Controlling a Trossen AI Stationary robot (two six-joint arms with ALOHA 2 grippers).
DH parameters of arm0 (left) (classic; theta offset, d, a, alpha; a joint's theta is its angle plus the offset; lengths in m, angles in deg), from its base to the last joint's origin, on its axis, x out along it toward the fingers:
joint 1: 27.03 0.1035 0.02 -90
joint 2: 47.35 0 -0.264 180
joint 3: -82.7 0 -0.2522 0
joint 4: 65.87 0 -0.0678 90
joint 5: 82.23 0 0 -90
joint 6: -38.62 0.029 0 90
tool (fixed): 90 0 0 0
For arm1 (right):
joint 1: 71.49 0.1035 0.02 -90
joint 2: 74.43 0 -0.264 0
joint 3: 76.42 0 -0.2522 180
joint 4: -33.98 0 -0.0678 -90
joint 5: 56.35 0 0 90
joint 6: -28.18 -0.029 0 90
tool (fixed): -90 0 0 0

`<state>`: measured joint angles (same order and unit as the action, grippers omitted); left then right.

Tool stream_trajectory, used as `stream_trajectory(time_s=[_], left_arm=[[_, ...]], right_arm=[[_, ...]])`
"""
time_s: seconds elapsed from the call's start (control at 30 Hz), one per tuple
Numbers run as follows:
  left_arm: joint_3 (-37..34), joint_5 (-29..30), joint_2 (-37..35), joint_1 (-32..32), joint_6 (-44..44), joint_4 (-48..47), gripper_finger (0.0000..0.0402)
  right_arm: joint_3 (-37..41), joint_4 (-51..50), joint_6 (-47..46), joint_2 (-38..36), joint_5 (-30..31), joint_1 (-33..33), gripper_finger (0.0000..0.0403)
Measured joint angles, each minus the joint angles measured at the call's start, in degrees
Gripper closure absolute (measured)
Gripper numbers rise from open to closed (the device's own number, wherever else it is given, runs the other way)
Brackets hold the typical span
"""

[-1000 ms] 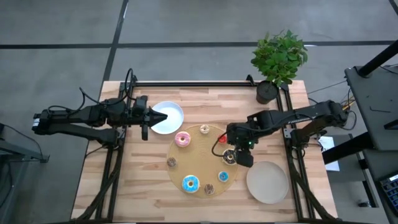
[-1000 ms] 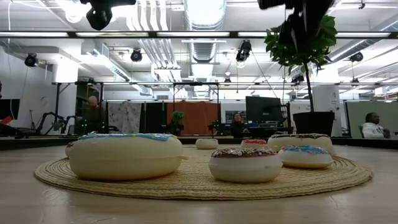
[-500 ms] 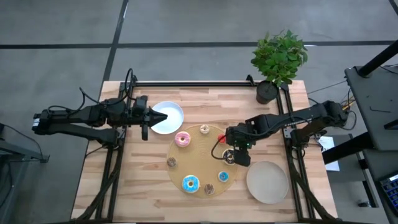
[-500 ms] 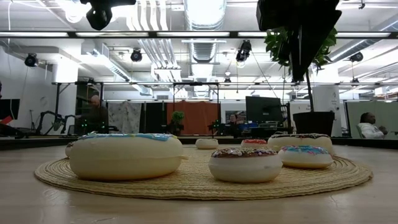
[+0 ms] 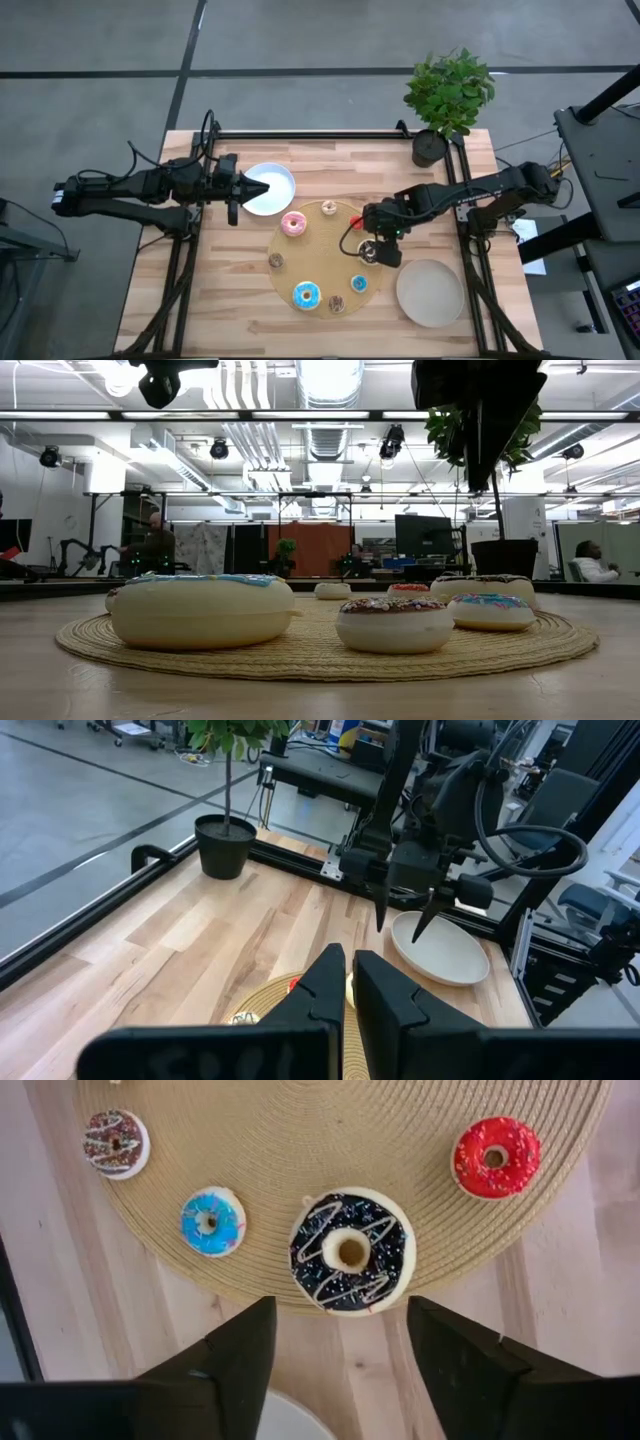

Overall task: Pick & Place donuts
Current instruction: Put the large black donut into the gray plate

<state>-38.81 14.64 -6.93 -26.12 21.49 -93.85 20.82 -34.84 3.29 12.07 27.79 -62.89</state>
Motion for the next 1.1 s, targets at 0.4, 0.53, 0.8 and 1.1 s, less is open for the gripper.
stream_trajectory(time_s=[0.4, 0.53, 0.8, 1.1], left_arm=[[0.0, -0.23, 0.0, 0.01, 0.0, -0.1, 0.0402], [0.0, -0.26, 0.02, 0.0, 0.0, -0.15, 0.0402], [0.0, -0.25, 0.0, 0.01, 0.0, -1.41, 0.0402], [0.0, -0.24, 0.0, 0.02, 0.0, -1.81, 0.0402]], right_arm=[[4.32, 0.27, -4.65, -0.02, 1.55, -0.79, 0.007], [5.87, 0.71, -2.63, -0.02, 1.55, -0.79, 0.0049], [7.67, 4.29, 0.92, -0.02, 1.53, -0.74, 0.0044], [7.38, 6.92, 2.84, 1.1, 1.5, -1.34, 0.0044]])
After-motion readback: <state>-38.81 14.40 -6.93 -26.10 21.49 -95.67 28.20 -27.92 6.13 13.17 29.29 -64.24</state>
